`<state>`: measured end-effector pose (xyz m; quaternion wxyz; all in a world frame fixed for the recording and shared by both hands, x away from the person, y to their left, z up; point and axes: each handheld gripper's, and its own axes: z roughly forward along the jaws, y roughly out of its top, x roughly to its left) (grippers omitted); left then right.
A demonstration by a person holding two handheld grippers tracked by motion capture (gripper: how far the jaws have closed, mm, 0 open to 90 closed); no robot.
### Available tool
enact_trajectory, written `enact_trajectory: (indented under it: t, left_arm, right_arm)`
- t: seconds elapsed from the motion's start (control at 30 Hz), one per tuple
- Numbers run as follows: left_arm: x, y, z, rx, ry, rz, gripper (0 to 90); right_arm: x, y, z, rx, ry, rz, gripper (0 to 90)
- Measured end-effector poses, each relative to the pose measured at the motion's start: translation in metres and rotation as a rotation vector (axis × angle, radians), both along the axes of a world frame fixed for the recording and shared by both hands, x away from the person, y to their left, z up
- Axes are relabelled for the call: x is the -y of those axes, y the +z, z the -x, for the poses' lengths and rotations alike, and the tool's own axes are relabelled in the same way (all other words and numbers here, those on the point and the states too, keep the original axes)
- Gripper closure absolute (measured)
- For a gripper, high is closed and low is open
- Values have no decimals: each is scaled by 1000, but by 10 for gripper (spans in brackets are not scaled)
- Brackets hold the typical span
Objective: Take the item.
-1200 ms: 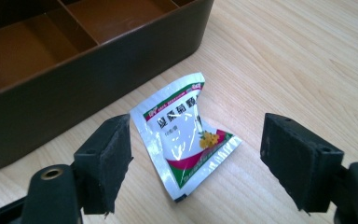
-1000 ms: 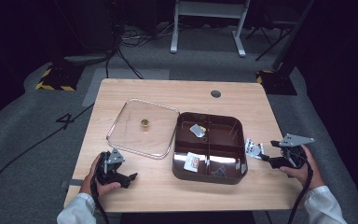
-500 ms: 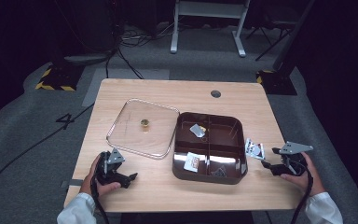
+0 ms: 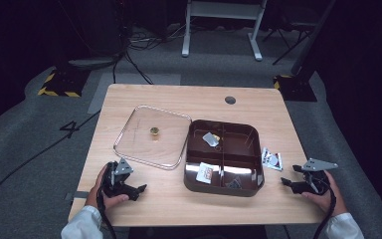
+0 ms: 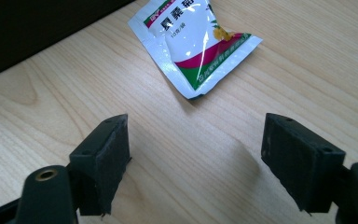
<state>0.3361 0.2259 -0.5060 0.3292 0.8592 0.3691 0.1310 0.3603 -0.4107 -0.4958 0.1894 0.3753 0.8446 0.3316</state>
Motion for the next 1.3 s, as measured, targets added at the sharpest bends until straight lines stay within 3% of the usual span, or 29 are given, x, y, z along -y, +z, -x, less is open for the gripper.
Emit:
enact_trajectory:
  t: [0.23,1.3]
  left_arm:
    - [0,0,0,0,0,1,2]
    - [0,0,1,3,9,1,4]
  right_arm:
    - [9,-7,5,5,-42,-86,222]
    - [9,-8,5,5,-65,-92,222]
